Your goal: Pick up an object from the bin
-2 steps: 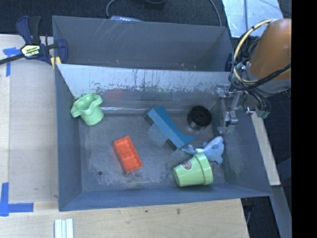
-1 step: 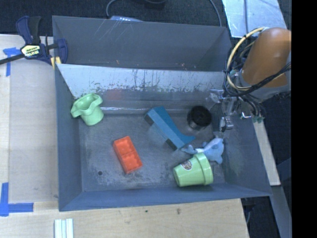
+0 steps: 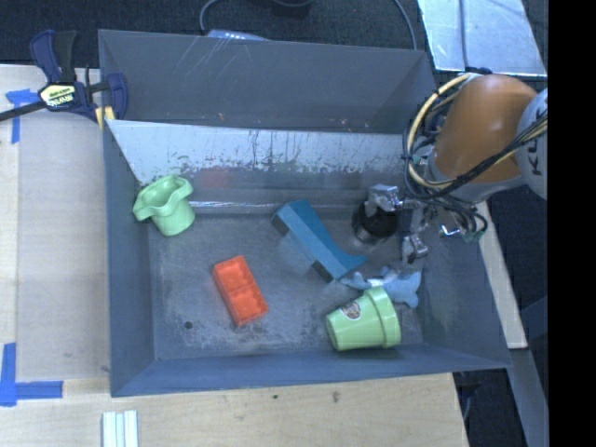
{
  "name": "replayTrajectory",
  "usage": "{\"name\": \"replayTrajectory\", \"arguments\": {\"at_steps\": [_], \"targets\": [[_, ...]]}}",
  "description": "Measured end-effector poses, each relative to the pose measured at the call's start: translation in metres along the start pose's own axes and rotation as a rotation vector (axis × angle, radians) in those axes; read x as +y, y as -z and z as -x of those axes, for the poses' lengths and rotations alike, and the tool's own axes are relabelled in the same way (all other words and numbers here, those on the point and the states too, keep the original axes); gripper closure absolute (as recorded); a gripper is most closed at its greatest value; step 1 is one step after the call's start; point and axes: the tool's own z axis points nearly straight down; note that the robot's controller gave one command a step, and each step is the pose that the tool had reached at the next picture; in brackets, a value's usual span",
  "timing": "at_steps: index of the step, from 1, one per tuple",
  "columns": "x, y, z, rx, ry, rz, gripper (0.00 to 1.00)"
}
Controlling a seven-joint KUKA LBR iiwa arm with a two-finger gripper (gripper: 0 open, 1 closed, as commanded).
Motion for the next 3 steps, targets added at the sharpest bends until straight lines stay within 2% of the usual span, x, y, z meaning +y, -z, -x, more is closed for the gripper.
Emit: {"name": "replayTrajectory", "arguments": {"at_steps": [1,3], "targets": [[0.0402,-0.0259,-0.0008,-0.011,0.144,-0.006,1.00],[0.0403,-0.0258,-0.0007,-0.011,0.145,-0.006,1.00]]}}
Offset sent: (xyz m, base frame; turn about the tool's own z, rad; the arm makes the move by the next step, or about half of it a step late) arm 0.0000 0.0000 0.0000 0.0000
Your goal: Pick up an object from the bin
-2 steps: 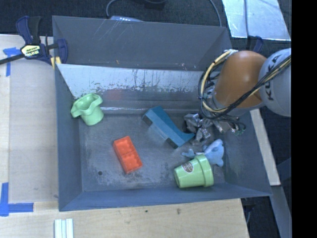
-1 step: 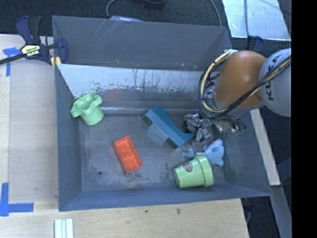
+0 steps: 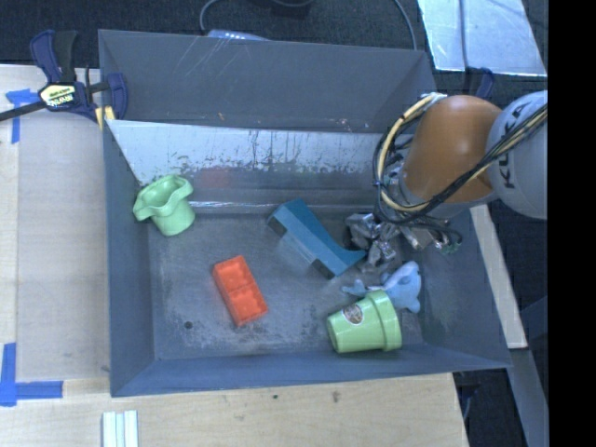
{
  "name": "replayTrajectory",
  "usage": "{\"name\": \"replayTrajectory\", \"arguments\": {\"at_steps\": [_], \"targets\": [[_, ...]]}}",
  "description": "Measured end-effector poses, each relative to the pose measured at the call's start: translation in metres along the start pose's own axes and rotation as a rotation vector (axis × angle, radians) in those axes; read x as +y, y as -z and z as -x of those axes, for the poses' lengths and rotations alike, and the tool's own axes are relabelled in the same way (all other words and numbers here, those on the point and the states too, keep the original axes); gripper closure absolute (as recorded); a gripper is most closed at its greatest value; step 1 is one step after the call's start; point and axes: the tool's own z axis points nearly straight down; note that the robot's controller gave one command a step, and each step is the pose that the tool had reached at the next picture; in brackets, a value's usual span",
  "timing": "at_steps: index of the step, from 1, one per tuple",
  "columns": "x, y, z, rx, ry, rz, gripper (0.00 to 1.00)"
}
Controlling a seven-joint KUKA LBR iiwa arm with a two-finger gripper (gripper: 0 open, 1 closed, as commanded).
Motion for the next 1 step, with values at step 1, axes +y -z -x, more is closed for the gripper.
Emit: {"name": "replayTrajectory", "arguments": {"at_steps": [1], "targets": [[0.0000,0.0000,0.0000,0.000,0.000,0.000,1.00]]}}
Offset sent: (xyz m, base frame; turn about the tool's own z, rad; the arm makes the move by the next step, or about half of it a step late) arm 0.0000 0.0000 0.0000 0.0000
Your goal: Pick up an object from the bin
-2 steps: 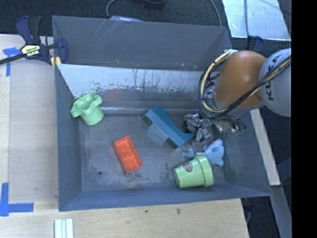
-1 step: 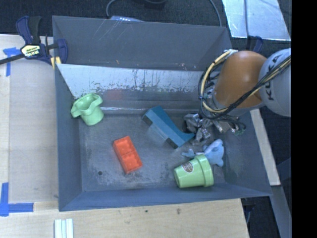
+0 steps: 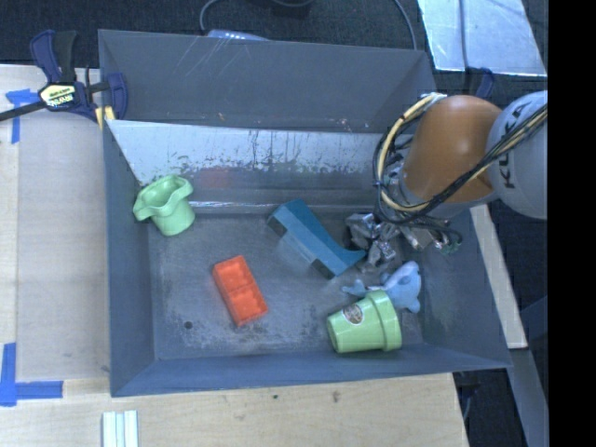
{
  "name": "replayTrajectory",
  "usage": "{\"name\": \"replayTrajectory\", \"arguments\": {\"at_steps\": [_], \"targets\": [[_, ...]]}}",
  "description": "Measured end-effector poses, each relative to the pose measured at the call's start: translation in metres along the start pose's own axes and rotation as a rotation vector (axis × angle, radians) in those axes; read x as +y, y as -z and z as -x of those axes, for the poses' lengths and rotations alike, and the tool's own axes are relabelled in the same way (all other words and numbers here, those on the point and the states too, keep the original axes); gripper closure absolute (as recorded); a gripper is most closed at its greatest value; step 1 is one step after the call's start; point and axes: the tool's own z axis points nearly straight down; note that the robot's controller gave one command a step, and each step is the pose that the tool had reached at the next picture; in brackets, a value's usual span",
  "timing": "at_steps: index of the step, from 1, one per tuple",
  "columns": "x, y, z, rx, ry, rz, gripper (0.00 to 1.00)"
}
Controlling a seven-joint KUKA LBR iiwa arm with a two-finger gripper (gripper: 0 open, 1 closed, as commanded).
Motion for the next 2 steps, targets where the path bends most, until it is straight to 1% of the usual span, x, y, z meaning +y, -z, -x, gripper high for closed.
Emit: {"name": "replayTrajectory", "arguments": {"at_steps": [1,2], "targets": [[0.0000,0.0000,0.0000,0.000,0.000,0.000,1.00],[0.0010,-0.0021,-0.0013,0.004,0.000,0.003,0.00]]}}
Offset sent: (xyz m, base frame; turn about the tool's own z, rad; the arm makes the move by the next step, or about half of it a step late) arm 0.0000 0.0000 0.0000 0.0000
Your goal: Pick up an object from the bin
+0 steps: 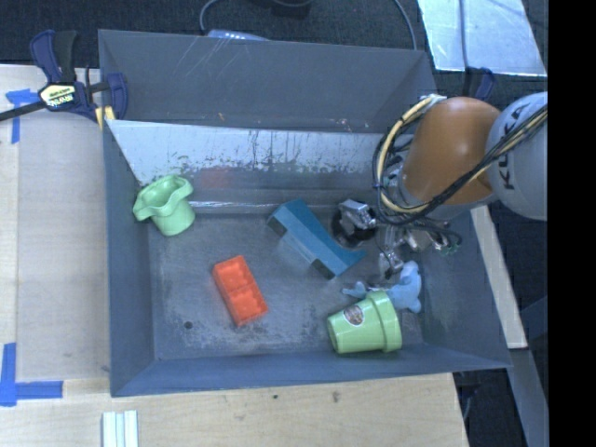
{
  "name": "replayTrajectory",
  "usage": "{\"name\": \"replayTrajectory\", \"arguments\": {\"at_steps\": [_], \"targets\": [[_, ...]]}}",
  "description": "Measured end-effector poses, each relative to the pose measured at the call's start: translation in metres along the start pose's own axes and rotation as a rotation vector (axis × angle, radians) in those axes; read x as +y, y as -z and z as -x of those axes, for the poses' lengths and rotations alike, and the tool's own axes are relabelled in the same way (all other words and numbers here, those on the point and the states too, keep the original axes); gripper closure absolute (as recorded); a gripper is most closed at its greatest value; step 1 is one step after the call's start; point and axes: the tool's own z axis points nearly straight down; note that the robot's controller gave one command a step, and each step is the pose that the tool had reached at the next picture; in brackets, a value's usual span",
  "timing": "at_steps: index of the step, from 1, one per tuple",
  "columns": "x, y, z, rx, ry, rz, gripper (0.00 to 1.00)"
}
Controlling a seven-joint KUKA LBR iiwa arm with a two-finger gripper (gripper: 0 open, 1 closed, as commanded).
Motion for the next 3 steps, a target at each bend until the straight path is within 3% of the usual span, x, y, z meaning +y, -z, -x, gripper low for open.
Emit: {"name": "replayTrajectory", "arguments": {"at_steps": [1,3], "targets": [[-0.0004,0.0025,0.0019,-0.005,0.000,-0.002,1.00],[-0.0004,0.0026,0.0020,-0.005,0.001,-0.002,1.00]]}}
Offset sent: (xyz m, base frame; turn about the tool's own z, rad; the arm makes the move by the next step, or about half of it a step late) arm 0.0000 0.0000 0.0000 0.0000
